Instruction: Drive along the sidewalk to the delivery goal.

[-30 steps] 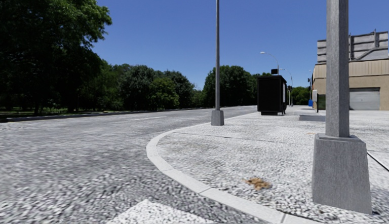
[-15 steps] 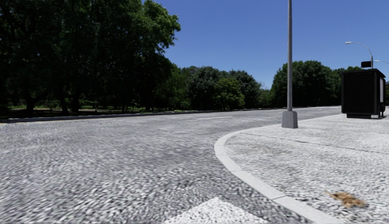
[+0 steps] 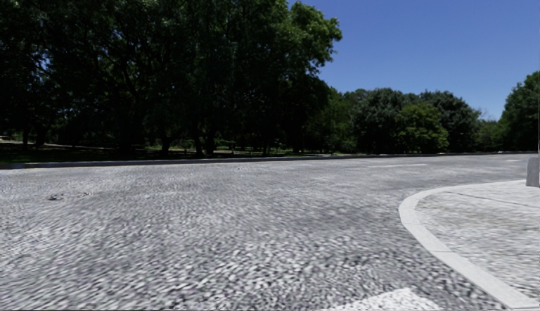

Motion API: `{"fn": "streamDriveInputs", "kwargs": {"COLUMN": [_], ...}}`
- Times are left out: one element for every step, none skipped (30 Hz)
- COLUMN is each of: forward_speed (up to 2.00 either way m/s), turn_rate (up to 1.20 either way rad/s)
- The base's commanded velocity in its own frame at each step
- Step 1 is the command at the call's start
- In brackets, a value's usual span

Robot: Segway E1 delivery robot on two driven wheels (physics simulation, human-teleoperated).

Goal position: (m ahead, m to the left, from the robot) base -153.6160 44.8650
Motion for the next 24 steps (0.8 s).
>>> {"fn": "streamDriveInputs", "kwargs": {"forward_speed": [0.0,0.0,0.0,0.0,0.0,0.0,0.0,0.0,0.0,0.0,0.0,0.0,0.0,0.0,0.0,0.0,0.0,0.0,0.0,0.0,0.0,0.0,0.0,0.0], "turn_rate": [0.77,0.77,0.77,0.77,0.77,0.77,0.77,0.77,0.77,0.77,0.77,0.77,0.77,0.77,0.77,0.77,0.77,0.77,0.77,0.77,0.77,0.77,0.77,0.77]}}
